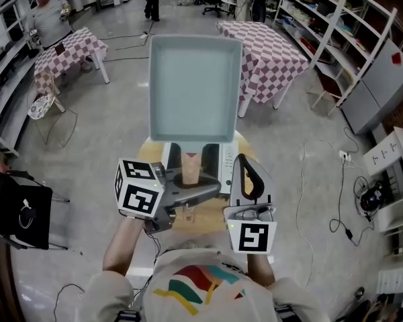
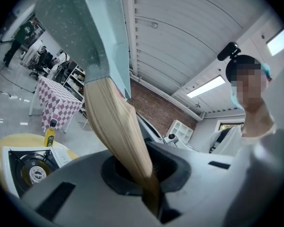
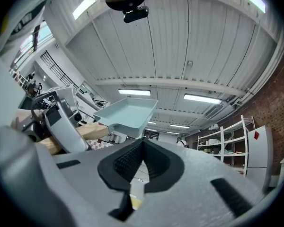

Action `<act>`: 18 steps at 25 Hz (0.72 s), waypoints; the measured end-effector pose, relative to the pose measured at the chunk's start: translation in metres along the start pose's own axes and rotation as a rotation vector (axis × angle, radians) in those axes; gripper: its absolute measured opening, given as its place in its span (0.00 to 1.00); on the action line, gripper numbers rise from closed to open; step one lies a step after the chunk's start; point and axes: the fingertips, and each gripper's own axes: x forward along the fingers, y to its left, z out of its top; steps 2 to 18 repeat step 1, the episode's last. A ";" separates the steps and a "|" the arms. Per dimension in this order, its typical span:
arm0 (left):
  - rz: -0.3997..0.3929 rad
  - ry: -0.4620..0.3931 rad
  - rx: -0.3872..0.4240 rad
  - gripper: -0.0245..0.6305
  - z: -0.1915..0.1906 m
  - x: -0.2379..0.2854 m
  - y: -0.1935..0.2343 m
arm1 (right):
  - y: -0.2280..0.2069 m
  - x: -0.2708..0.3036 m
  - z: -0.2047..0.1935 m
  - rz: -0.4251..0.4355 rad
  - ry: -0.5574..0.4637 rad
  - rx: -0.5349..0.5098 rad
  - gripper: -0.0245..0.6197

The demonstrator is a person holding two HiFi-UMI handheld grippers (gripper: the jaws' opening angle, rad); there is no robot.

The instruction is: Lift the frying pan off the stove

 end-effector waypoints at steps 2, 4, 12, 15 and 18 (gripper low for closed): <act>-0.005 -0.001 -0.004 0.05 -0.001 -0.001 -0.002 | 0.002 0.000 0.001 0.004 -0.002 0.001 0.03; -0.005 -0.001 -0.004 0.05 -0.001 -0.001 -0.002 | 0.002 0.000 0.001 0.004 -0.002 0.001 0.03; -0.005 -0.001 -0.004 0.05 -0.001 -0.001 -0.002 | 0.002 0.000 0.001 0.004 -0.002 0.001 0.03; -0.005 -0.001 -0.004 0.05 -0.001 -0.001 -0.002 | 0.002 0.000 0.001 0.004 -0.002 0.001 0.03; -0.005 -0.001 -0.004 0.05 -0.001 -0.001 -0.002 | 0.002 0.000 0.001 0.004 -0.002 0.001 0.03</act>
